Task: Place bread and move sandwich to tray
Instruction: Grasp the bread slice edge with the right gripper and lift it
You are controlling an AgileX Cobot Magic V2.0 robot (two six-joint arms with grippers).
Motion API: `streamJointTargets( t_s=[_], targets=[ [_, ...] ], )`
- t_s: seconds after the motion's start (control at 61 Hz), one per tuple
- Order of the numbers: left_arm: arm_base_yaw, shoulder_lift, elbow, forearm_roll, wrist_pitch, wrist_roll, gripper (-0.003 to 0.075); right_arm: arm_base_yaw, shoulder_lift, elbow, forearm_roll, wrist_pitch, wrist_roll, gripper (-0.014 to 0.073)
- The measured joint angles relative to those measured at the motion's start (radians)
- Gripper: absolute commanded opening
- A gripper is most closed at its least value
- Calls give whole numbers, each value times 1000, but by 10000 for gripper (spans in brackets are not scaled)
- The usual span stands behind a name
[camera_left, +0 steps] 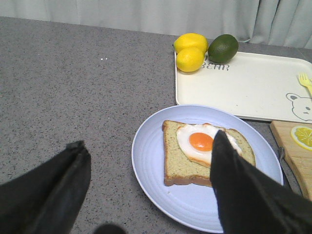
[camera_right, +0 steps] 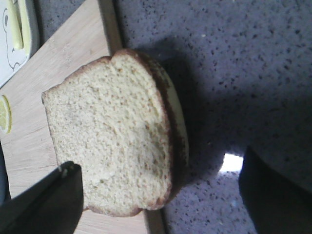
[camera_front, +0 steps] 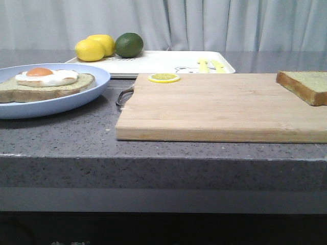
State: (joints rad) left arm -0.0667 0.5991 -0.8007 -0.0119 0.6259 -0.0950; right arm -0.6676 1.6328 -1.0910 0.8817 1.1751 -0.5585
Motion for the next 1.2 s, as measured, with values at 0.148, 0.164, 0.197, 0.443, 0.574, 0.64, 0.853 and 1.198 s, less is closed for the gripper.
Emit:
streamJointTargets(
  t_s=[0.148, 0.164, 0.197, 0.443, 0.574, 0.64, 0.853, 1.198],
  targets=[
    [0, 0, 0, 0, 0, 0, 511, 0, 45, 0, 65, 9, -54, 654],
    [0, 0, 0, 0, 0, 0, 511, 0, 49, 0, 73, 9, -56, 654],
    [0, 0, 0, 0, 0, 0, 511, 0, 58, 0, 82, 9, -61, 654],
    [0, 0, 0, 0, 0, 0, 511, 48, 92, -15, 120, 13, -83, 654],
    [0, 0, 0, 0, -2, 0, 511, 78, 116, -35, 134, 22, -93, 654],
    [0, 0, 0, 0, -2, 0, 511, 81, 122, -44, 136, 25, -95, 649],
    [0, 0, 0, 0, -6, 0, 511, 81, 131, -52, 125, 20, -99, 470],
    [0, 0, 0, 0, -6, 0, 511, 81, 135, -52, 142, 13, -99, 158]
  ],
)
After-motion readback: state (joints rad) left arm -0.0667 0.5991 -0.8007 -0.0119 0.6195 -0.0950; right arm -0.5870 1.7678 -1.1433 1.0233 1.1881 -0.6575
